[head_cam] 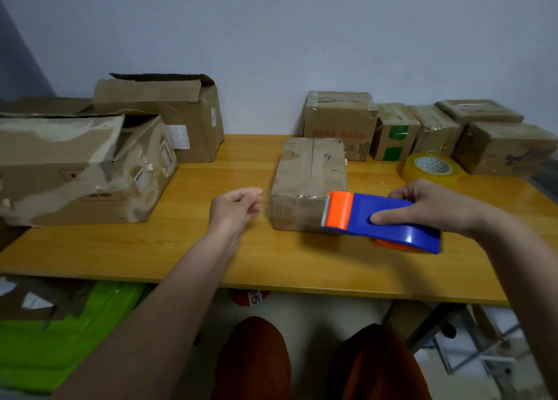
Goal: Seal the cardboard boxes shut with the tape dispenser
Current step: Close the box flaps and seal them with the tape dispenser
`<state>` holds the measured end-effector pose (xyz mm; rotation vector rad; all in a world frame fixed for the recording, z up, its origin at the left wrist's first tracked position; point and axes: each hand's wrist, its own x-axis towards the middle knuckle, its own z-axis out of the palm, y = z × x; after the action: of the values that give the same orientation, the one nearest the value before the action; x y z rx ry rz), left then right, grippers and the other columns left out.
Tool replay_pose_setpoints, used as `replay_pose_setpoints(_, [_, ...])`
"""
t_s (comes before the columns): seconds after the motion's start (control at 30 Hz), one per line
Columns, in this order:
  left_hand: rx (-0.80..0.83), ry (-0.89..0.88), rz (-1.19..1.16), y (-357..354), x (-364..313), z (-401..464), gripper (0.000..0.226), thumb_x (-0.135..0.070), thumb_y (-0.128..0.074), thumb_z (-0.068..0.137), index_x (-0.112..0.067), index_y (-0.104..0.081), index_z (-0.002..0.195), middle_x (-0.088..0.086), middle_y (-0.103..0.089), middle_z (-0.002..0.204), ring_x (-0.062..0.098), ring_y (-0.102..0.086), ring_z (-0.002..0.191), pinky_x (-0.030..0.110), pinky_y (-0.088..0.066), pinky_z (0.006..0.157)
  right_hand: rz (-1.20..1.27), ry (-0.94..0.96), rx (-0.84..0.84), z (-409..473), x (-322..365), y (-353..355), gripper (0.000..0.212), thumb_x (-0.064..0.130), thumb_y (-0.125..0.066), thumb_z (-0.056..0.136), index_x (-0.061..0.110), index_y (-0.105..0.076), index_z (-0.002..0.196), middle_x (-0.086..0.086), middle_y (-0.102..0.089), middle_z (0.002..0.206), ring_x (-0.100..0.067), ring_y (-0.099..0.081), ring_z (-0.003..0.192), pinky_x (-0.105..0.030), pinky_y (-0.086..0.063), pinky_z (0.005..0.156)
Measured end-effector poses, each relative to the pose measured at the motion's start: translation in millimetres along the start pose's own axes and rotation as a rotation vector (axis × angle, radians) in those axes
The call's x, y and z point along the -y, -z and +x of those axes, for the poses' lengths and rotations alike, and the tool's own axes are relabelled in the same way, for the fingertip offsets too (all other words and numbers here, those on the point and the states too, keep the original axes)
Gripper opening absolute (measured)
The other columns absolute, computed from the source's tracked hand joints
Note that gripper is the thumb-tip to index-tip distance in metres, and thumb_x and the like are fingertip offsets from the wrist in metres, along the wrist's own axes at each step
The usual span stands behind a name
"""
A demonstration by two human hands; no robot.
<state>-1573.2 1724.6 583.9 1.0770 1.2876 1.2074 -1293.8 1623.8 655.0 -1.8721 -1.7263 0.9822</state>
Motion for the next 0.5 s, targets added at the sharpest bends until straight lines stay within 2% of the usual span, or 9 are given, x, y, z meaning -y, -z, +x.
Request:
replay_pose_setpoints(0.07, [-0.096, -0.040, 0.038, -10.5, 5.5, 2.4, 0.007, -0.017, -0.067, 0.090, -0.016, -0.073, 0.093, -0.003, -0.071, 0.079, 0.004, -0.064, 0.066, 0.014, -0.051, 0.059, -0.057, -0.011, -0.045, 7.1, 3.9, 3.8, 0.059, 0.066, -0.071, 0.048, 0.014, -0.067, 0.077, 0.002, -0.072, 0.066, -0.008, -0.067, 0.057, -0.023, -0.047, 0.055])
replay_pose_setpoints(0.2, [-0.243, -0.110, 0.153, -30.6, 11.7, 8.3, 0.014, -0.018, -0.064, 0.091, -0.012, -0.076, 0.094, -0.003, -0.072, 0.082, -0.002, -0.061, 0.069, 0.006, -0.043, 0.057, -0.207, -0.022, -0.167, 21.4, 11.6, 11.6, 0.076, 0.080, -0.062, 0.038, 0.016, -0.068, 0.078, 0.000, -0.070, 0.066, -0.016, -0.067, 0.065, -0.033, -0.052, 0.062])
replay_pose_setpoints(0.3, [-0.272, -0.187, 0.259, -40.1, 9.8, 10.2, 0.018, -0.015, -0.061, 0.092, -0.006, -0.077, 0.090, -0.002, -0.071, 0.079, -0.003, -0.058, 0.066, 0.001, -0.039, 0.054, -0.320, -0.018, -0.214, 31.4, 15.9, 17.5, 0.073, 0.083, -0.058, 0.036, 0.020, -0.066, 0.074, 0.003, -0.066, 0.066, -0.013, -0.062, 0.066, -0.025, -0.040, 0.051])
replay_pose_setpoints(0.33, [-0.265, -0.208, 0.283, -41.9, 9.8, 10.5, 0.018, -0.014, -0.060, 0.092, -0.007, -0.076, 0.088, -0.002, -0.071, 0.077, 0.002, -0.060, 0.067, 0.004, -0.040, 0.057, -0.326, -0.025, -0.218, 34.8, 16.9, 19.6, 0.073, 0.082, -0.058, 0.035, 0.021, -0.066, 0.074, 0.004, -0.066, 0.066, -0.012, -0.062, 0.066, -0.023, -0.039, 0.051])
replay_pose_setpoints(0.4, [-0.246, -0.236, 0.344, -45.2, 11.8, 13.1, 0.020, -0.012, -0.058, 0.093, -0.011, -0.075, 0.083, -0.003, -0.066, 0.072, 0.014, -0.061, 0.071, 0.020, -0.045, 0.068, -0.338, -0.050, -0.218, 41.8, 17.6, 22.1, 0.074, 0.083, -0.058, 0.032, 0.021, -0.066, 0.073, 0.004, -0.067, 0.065, -0.012, -0.063, 0.066, -0.023, -0.041, 0.051])
replay_pose_setpoints(0.47, [-0.247, -0.266, 0.436, -48.0, 15.7, 16.5, 0.027, -0.010, -0.054, 0.095, -0.015, -0.068, 0.072, -0.002, -0.058, 0.066, 0.018, -0.056, 0.068, 0.028, -0.044, 0.065, -0.369, -0.073, -0.203, 49.4, 15.7, 21.1, 0.077, 0.084, -0.057, 0.030, 0.021, -0.066, 0.074, 0.004, -0.067, 0.065, -0.012, -0.063, 0.067, -0.024, -0.043, 0.052])
replay_pose_setpoints(0.5, [-0.260, -0.289, 0.489, -48.6, 18.0, 17.7, 0.030, -0.009, -0.052, 0.095, -0.012, -0.063, 0.067, -0.001, -0.054, 0.063, 0.019, -0.051, 0.063, 0.027, -0.039, 0.059, -0.378, -0.081, -0.187, 52.8, 13.9, 20.0, 0.079, 0.084, -0.056, 0.029, 0.021, -0.065, 0.075, 0.003, -0.067, 0.067, -0.013, -0.063, 0.068, -0.024, -0.044, 0.053])
